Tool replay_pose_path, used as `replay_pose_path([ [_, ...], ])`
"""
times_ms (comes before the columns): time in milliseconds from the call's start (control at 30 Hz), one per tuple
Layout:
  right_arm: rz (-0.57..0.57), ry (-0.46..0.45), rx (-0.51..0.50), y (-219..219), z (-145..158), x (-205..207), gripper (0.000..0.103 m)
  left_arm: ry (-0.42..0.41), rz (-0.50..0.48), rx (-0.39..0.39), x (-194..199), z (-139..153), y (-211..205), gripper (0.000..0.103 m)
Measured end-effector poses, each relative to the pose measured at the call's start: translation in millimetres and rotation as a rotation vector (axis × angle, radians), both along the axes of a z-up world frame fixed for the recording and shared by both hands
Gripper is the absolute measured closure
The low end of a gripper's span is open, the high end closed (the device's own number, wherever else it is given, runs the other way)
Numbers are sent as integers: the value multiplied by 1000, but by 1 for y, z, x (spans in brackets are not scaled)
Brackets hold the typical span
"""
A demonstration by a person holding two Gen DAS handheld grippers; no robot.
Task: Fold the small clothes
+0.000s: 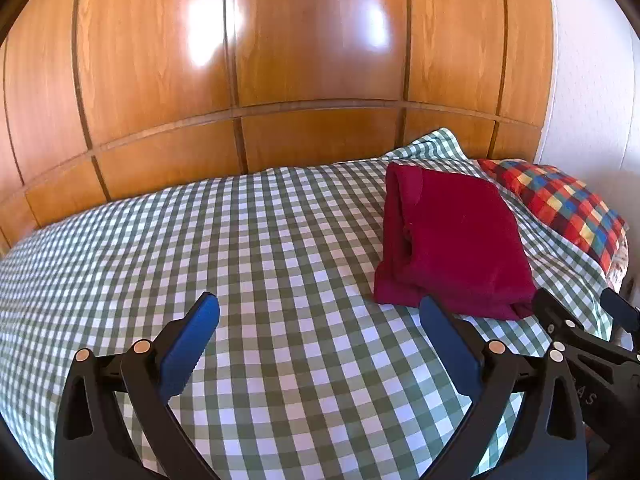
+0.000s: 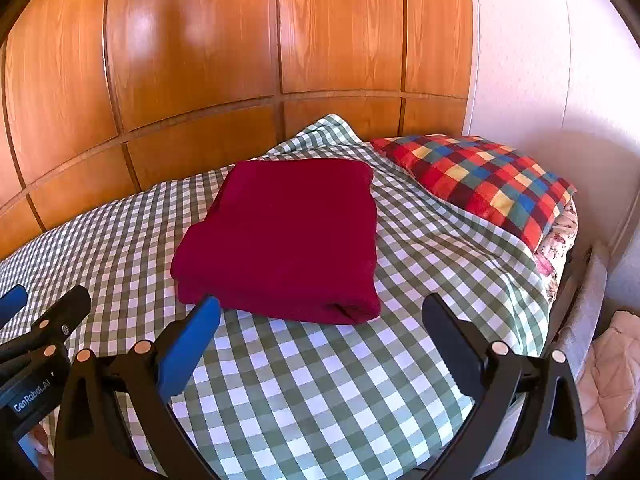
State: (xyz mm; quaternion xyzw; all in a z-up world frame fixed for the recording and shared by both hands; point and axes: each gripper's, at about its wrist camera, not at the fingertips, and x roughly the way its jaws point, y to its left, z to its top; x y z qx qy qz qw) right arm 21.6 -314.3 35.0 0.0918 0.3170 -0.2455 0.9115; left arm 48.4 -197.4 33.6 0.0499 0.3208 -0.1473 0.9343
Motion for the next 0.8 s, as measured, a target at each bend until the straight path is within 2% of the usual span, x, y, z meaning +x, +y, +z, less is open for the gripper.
replay_pose_path([
  [267, 5, -3, 8, 2, -1, -3, 2, -39, 24, -6, -11, 9, 0, 4],
  [567, 11, 7, 16, 5, -2, -3, 2, -25, 11, -40, -12, 9, 5, 4],
  [800, 16, 3, 16, 5, -1, -2, 2, -32, 7, -38, -14, 9, 7, 4],
])
